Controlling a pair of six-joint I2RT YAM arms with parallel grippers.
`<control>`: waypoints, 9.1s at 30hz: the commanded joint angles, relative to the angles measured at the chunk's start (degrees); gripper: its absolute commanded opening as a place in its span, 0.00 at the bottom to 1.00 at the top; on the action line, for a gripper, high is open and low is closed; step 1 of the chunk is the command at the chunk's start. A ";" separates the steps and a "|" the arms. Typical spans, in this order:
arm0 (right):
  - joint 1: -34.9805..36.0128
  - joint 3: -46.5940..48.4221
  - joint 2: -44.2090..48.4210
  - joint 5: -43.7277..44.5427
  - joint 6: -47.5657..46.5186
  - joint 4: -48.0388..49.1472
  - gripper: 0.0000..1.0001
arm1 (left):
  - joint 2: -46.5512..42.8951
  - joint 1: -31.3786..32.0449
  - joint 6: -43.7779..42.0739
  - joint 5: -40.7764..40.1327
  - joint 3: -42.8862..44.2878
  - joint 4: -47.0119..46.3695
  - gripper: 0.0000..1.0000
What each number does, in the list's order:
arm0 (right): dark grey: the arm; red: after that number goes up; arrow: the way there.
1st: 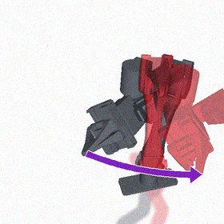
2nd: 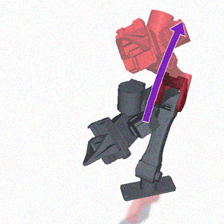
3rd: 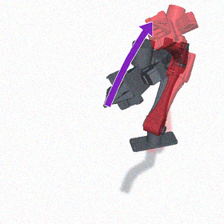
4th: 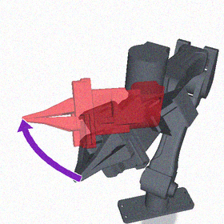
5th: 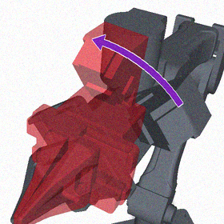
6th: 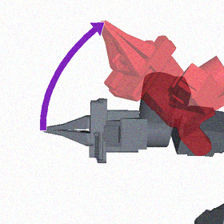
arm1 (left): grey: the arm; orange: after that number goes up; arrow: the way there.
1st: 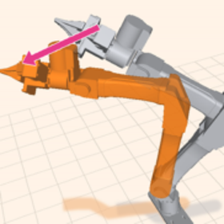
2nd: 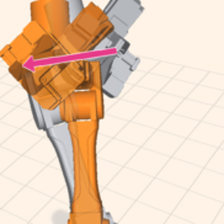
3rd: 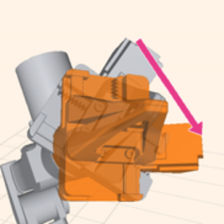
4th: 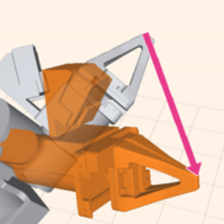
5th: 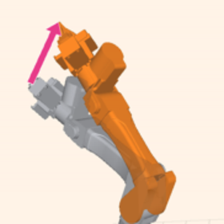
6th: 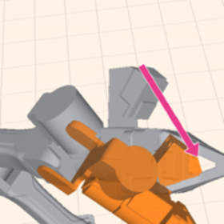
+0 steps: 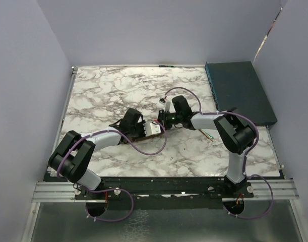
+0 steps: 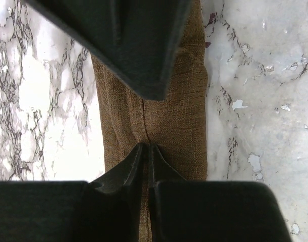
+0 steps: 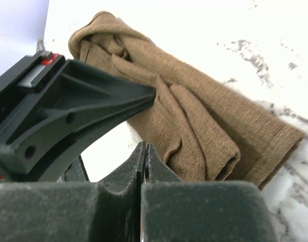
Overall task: Fold the napkin into a case and place the utensils inside
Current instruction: Insert the napkin into the napkin holder, then turn over the napkin at the center of the board.
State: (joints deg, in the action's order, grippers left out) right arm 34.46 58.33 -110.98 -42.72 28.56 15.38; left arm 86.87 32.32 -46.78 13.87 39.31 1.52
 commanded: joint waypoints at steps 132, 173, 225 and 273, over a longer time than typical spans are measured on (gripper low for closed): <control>13.52 32.36 -23.26 0.33 11.95 -9.09 0.16 | -11.92 -17.20 18.13 -4.56 1.58 20.00 0.23; 12.86 30.89 -24.92 14.20 15.93 -12.56 0.22 | -10.97 -16.11 1.65 -1.17 -3.61 23.66 0.03; 11.85 37.21 -31.32 6.39 4.86 -20.24 0.16 | -17.83 -16.52 -5.65 6.46 14.64 39.29 0.99; 8.08 38.39 -35.30 -8.38 13.14 -9.62 0.15 | -4.45 -10.71 -44.84 -5.87 -5.73 19.66 0.21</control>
State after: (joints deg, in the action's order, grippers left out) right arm 42.65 99.18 -142.76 -51.99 41.80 7.68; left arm 78.04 20.82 -95.50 9.30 34.26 19.09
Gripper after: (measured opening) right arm 0.148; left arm 0.300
